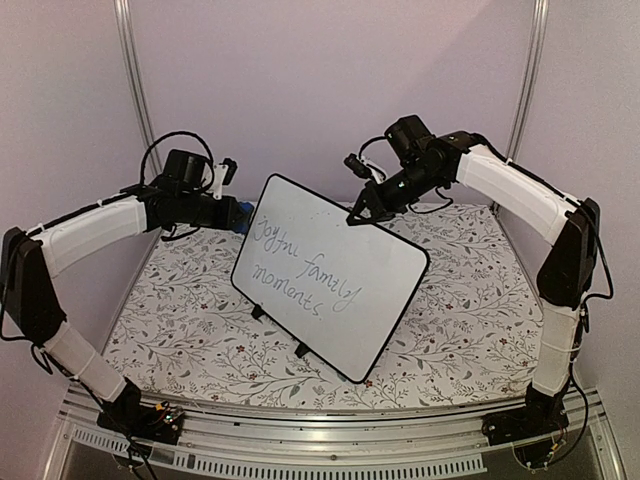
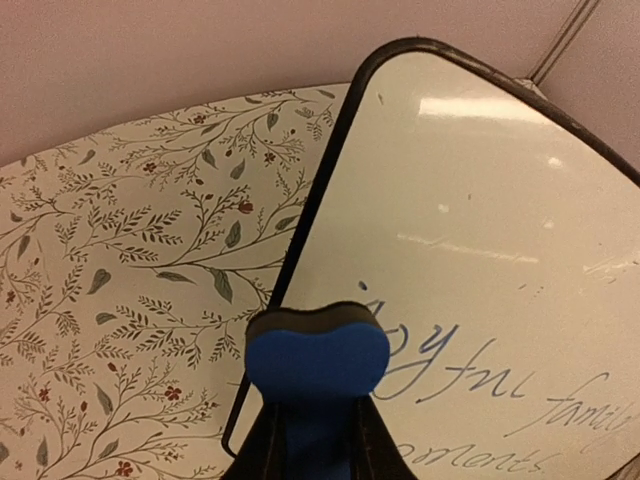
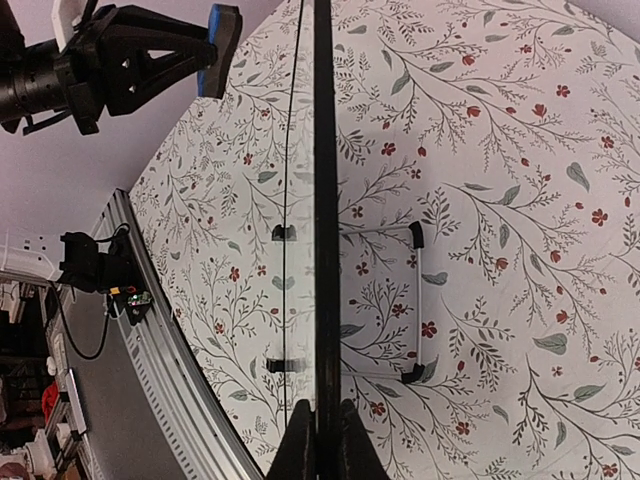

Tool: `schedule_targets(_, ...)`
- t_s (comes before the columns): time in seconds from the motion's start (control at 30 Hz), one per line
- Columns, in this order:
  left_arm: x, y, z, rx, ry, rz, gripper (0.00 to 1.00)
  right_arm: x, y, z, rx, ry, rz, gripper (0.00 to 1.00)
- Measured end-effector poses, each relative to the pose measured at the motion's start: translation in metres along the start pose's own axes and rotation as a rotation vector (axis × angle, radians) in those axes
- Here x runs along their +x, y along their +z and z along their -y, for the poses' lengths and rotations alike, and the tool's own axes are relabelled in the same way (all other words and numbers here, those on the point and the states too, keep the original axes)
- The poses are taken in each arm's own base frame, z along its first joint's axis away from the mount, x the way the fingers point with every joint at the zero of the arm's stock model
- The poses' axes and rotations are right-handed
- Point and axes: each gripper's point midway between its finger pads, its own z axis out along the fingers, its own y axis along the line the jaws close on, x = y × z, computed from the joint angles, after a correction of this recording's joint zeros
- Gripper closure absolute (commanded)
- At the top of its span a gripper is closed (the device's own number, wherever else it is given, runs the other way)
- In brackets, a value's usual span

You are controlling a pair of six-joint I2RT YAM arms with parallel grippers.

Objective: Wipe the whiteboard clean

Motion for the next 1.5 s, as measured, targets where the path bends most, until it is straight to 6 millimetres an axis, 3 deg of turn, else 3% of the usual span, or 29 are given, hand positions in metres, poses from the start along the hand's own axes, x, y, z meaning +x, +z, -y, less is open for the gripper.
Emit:
schedule_targets(0.27, 0.006, 0.012, 0.004, 0.040, 0.005, 0.003, 1.00, 0.003, -0.005, -0.010, -0.006, -0.041, -0.020, 1.00)
schedule_targets(0.5, 0.026, 0.009, 0.006, 0.062, -0.025, -0.011, 1.00, 0.003, -0.004, -0.011, -0.005, -0.044, -0.025, 1.00)
schedule_targets(0.67, 0.013, -0.008, 0.007, 0.052, -0.011, 0.035, 1.00, 0.000, -0.001, -0.009, -0.005, -0.034, -0.024, 1.00)
schedule_targets(0.83, 0.006, -0.011, 0.007, 0.037, 0.021, 0.023, 1.00, -0.002, 0.000, -0.009, -0.007, -0.032, -0.025, 1.00)
schedule_targets(0.97, 0.008, 0.000, 0.006, 0.020, 0.042, -0.019, 1.00, -0.002, 0.001, -0.008, -0.006, -0.032, -0.027, 1.00)
schedule_targets(1.2, 0.032, 0.025, 0.002, -0.009, 0.049, -0.114, 1.00, -0.002, 0.002, -0.008, -0.006, -0.031, -0.029, 1.00)
schedule_targets(1.5, 0.022, 0.027, 0.009, -0.013, 0.063, -0.099, 1.00, -0.002, 0.002, -0.007, -0.005, -0.030, -0.029, 1.00)
